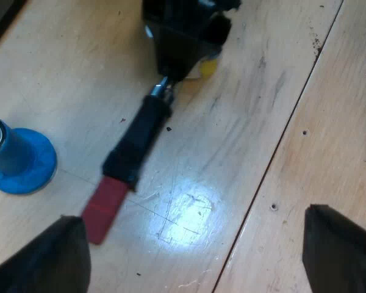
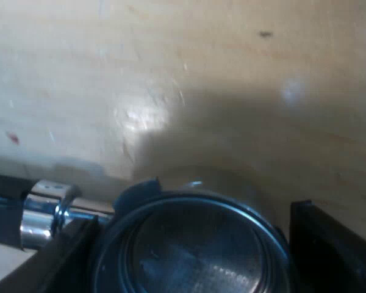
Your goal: Put the handle in the coffee machine
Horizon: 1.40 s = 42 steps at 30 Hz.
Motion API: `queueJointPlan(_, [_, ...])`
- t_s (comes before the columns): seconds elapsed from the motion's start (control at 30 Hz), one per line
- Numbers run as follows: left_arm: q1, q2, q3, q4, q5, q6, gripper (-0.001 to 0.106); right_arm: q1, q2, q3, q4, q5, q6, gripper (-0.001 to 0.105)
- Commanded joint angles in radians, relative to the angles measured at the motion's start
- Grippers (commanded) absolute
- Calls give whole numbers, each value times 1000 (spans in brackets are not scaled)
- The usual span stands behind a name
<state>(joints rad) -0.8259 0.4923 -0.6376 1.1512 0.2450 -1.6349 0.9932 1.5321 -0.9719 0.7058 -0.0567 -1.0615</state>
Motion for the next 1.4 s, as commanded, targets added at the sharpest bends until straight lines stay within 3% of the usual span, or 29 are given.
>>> queueJointPlan(0.03, [-2, -1, -2, -5, -11, 13, 73, -2, -41, -6, 27, -6, -28, 0])
queueJointPlan(0.2, [-2, -1, -2, -5, -4, 62, 73, -2, -75, -6, 53, -2, -51, 0])
queueJointPlan(0.23, [-2, -1, -2, -8, -2, 118, 73, -2, -99, -6, 69, -1, -74, 0])
queueJointPlan(0.3, [-2, -1, -2, -15, -2, 143, 73, -2, -167, -6, 128, -1, -140, 0])
queueJointPlan(0.43, [-2, 2, 0, -50, 3, 154, 73, -2, -211, -6, 147, 0, -191, 0])
queueJointPlan(0.6, [-2, 2, 0, -66, 67, 187, 73, -2, -254, -8, 147, 0, -214, 0])
queueJointPlan(0.83, [-2, 23, 6, -103, 66, 205, 73, -2, -267, -76, 198, 9, -280, 0])
queueJointPlan(1.3, [-4, 182, 18, -163, 36, 209, 73, -2, -267, -151, 276, 15, -310, 0])
queueJointPlan(1.4, [-4, 236, 27, -169, 21, 270, 73, -2, -267, -151, 276, 15, -310, 0])
